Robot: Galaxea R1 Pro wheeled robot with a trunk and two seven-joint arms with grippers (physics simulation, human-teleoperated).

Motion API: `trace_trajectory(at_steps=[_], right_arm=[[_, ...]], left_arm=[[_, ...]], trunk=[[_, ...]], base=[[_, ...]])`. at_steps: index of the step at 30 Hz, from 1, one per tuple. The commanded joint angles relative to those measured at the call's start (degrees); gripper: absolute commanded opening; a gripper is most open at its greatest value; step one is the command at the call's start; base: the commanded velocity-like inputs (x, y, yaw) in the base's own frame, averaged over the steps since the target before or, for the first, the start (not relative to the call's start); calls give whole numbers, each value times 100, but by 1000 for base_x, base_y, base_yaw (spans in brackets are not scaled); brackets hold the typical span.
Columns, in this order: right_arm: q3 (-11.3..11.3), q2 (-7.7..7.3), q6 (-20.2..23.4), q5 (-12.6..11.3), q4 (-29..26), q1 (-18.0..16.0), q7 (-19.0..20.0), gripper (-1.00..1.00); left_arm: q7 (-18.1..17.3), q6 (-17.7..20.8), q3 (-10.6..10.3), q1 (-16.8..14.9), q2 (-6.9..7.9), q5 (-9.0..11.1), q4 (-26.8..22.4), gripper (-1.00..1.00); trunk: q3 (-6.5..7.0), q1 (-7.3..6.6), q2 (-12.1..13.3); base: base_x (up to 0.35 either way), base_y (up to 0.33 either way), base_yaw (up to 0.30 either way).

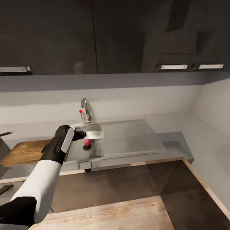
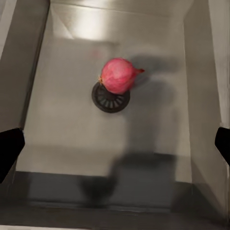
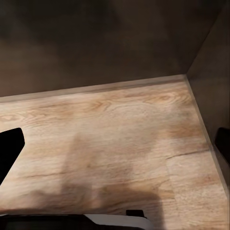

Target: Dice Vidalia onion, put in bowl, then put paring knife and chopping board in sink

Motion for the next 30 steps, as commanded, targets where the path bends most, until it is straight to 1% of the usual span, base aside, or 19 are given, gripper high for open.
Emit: trace_trajectory(at_steps=[1, 9, 13, 22, 30], right_arm=[[12, -2, -3, 15, -7, 0, -31, 100], [12, -2, -3, 15, -6, 0, -37, 100], [12, -2, -3, 15, -7, 0, -36, 100], [12, -2, -3, 15, -7, 0, -36, 100], [12, -2, -3, 15, -7, 0, -38, 100]], left_arm=[[51, 16, 10, -5, -5, 60, -1, 100], [51, 16, 2, -5, -7, 60, 12, 100], [51, 16, 1, -5, -7, 59, 59, 100], [68, 8, 1, -5, -6, 60, 134, 100], [70, -9, 4, -5, 9, 53, 214, 100]], trunk=[[-20, 5, -12], [-93, 5, -12], [-130, 5, -12], [-213, 5, -12], [-286, 5, -12]], base=[[184, -154, 0], [196, -201, 0], [96, -163, 0], [13, -9, 0], [212, 0, 0]])
